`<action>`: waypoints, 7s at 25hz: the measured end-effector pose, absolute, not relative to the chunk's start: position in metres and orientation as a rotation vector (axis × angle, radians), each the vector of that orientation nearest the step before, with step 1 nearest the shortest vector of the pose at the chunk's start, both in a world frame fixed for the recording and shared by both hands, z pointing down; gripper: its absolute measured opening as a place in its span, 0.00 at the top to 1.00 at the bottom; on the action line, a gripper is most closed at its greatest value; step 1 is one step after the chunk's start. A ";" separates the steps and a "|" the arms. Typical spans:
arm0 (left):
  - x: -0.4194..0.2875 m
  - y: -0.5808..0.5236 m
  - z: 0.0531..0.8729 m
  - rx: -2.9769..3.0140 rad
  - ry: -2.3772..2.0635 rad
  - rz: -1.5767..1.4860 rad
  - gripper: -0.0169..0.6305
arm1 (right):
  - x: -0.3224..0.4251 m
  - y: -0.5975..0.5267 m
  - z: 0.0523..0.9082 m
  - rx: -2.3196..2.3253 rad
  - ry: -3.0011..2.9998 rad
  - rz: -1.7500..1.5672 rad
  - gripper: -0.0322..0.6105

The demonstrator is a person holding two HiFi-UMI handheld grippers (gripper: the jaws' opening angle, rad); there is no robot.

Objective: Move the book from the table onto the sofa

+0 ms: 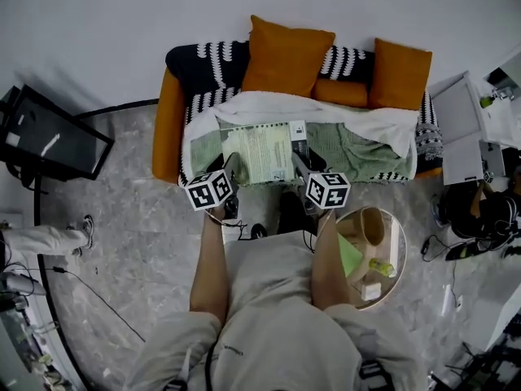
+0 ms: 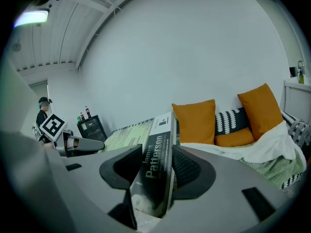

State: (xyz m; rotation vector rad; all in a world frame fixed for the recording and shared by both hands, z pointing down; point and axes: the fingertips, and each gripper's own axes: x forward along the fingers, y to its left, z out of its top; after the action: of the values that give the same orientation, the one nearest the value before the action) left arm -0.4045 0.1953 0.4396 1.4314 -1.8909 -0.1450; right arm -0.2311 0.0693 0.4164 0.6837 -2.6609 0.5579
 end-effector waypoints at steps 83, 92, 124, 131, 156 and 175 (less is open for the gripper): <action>-0.180 -0.287 0.692 1.664 -1.186 0.459 0.74 | 0.036 -0.261 0.679 1.563 -2.123 1.134 0.65; -0.158 -0.268 0.748 1.704 -1.120 0.492 0.74 | 0.054 -0.241 0.728 1.558 -2.086 1.098 0.65; -0.161 -0.320 0.865 1.867 -1.104 0.662 0.74 | 0.046 -0.276 0.858 1.656 -2.083 1.155 0.65; -0.161 -0.319 0.866 1.873 -1.129 0.667 0.74 | 0.045 -0.275 0.861 1.605 -2.015 1.205 0.65; -0.134 -0.278 0.767 2.004 -1.079 0.611 0.74 | 0.016 -0.260 0.774 1.624 -1.941 0.962 0.67; -0.159 -0.222 0.575 2.086 -1.120 0.610 0.74 | -0.061 -0.210 0.578 1.551 -1.980 0.759 0.67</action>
State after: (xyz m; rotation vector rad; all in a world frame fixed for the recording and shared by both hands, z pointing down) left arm -0.1590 -0.2223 0.5747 2.0862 -1.1204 0.6103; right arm -0.0608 -0.2105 0.5777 1.5512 -1.9804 0.7586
